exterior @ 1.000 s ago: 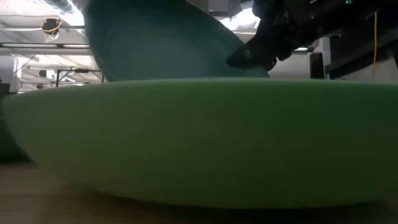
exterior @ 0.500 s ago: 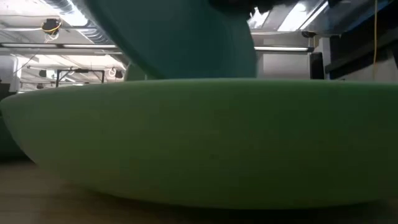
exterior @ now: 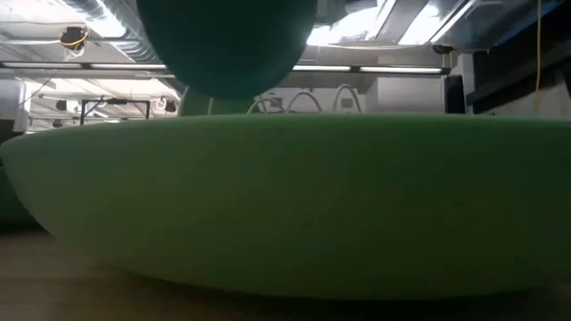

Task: Sort dishes
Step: Put the right blue plate into the white dish rack

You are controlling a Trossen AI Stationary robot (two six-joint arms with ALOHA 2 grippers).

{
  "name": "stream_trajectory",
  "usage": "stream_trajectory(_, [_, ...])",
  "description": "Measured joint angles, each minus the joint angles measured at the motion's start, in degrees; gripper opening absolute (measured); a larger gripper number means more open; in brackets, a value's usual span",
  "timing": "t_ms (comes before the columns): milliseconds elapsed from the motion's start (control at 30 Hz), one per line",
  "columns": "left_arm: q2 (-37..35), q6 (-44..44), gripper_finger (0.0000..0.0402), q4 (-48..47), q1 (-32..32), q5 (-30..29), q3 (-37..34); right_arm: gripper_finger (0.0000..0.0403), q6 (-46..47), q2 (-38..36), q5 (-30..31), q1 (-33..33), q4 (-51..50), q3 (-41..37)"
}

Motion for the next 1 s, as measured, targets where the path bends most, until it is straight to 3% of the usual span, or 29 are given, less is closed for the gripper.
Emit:
stream_trajectory(200, [1.1,0.6,0.0001,-2.9,-0.6,-0.3,0.0,0.0016,-7.1,0.0,-4.5,-6.6,-2.2,3.0])
stream_trajectory(500, [4.3,-3.6,0.0001,-8.6,-0.6,-1.3,-0.1,0.0017,-8.9,0.0,-14.6,-16.0,-4.3,3.8])
stream_trajectory(1000, [9.0,-4.9,0.0001,-9.2,-0.3,-1.8,-0.1,0.0024,-10.8,0.2,-27.1,-24.1,-15.1,3.8])
